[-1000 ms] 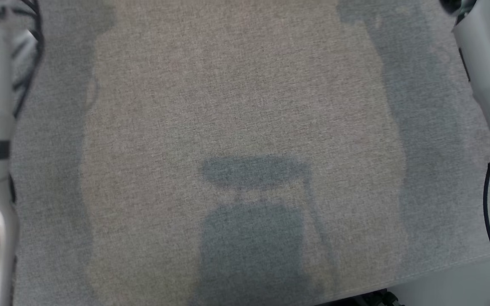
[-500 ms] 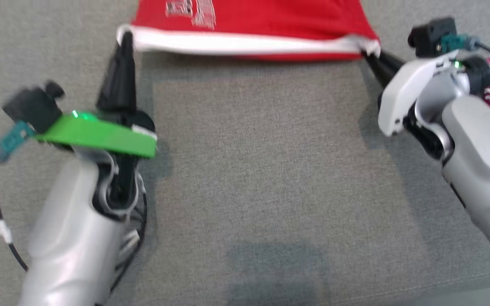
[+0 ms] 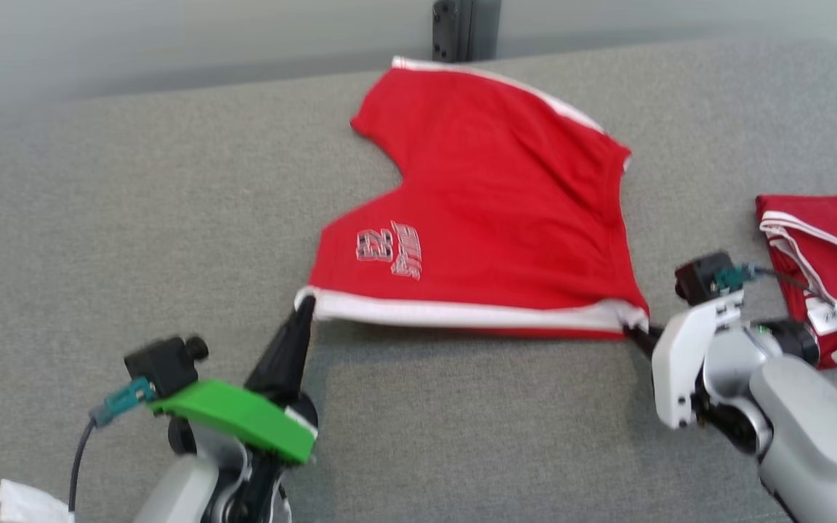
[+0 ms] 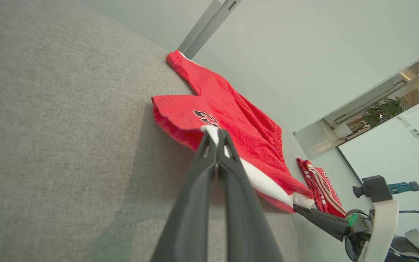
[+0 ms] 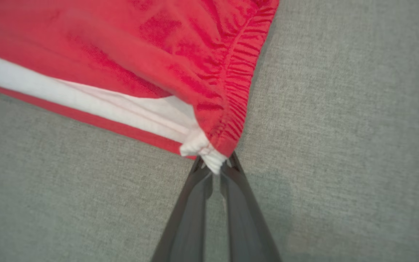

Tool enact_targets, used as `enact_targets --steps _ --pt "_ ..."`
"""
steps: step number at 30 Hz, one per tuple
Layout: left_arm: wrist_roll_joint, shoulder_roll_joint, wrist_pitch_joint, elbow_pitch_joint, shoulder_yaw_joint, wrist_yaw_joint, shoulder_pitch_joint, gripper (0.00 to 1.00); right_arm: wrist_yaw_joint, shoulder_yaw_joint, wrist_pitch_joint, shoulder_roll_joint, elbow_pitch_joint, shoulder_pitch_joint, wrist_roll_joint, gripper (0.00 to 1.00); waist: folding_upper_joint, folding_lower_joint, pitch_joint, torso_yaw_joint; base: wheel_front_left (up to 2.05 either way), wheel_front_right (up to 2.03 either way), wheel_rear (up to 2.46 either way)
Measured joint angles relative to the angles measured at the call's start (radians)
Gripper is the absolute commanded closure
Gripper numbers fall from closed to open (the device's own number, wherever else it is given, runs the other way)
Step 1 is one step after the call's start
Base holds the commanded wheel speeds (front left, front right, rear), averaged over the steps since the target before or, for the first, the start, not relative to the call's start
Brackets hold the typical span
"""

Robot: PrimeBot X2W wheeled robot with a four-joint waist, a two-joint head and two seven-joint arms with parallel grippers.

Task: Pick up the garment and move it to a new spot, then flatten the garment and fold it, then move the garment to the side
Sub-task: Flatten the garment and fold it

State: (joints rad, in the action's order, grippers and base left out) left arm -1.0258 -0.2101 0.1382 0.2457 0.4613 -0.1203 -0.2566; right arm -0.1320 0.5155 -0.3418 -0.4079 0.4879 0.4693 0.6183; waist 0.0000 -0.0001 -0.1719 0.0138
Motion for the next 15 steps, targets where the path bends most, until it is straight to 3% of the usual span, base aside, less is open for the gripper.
enact_targets --steps 15 --pt "-0.142 -0.134 -0.206 -0.186 0.069 0.044 0.356 1.0 0.0 -0.221 -0.221 0.025 -0.266 -0.449 -0.066 1.0 0.0 0.0 0.195 -0.059 0.0 0.0 0.0"
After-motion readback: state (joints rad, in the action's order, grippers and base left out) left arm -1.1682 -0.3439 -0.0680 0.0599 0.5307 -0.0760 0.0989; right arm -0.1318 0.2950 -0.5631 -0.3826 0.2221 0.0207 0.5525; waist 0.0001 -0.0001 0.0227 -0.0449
